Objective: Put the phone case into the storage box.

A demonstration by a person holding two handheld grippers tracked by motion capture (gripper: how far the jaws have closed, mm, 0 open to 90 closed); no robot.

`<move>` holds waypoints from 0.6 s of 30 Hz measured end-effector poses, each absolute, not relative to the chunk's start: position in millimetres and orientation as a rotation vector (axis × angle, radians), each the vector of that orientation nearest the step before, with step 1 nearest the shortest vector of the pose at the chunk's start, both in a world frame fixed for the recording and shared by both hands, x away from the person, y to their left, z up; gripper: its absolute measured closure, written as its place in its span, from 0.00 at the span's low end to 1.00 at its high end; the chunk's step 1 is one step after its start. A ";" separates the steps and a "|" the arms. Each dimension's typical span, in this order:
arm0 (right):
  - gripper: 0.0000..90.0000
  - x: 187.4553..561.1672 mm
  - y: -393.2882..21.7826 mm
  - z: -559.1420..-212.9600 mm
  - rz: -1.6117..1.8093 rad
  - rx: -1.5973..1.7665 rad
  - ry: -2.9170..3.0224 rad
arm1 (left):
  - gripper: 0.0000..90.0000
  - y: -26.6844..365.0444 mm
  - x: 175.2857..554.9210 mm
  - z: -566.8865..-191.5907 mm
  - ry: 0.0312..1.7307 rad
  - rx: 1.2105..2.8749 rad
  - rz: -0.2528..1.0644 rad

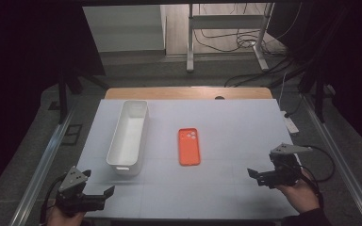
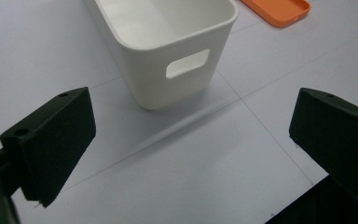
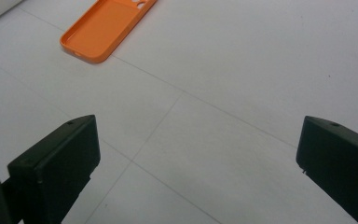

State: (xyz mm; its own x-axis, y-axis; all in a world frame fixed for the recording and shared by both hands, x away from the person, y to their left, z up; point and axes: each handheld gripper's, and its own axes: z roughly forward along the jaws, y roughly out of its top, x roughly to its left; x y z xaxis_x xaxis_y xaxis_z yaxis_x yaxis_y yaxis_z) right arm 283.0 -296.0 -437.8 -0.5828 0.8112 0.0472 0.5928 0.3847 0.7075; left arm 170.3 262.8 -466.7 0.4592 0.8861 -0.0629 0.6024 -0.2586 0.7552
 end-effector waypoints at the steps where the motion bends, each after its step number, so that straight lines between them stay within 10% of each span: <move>1: 0.00 284.5 -295.2 -438.1 1.007 1.234 2.340 | 0.01 262.8 170.2 -466.7 1.240 1.974 0.490; 18: 0.00 300.6 -277.6 -436.0 1.036 1.196 2.371 | 0.02 262.4 169.8 -466.7 1.233 1.979 0.495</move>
State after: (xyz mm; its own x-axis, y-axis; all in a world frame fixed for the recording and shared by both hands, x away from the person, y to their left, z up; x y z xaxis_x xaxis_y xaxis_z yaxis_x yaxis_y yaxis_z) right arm 300.6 -277.6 -436.0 -0.6133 0.7876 0.0599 0.5788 0.3965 0.7126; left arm 169.8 262.4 -466.7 0.4640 0.8840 -0.0581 0.5983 -0.2644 0.7564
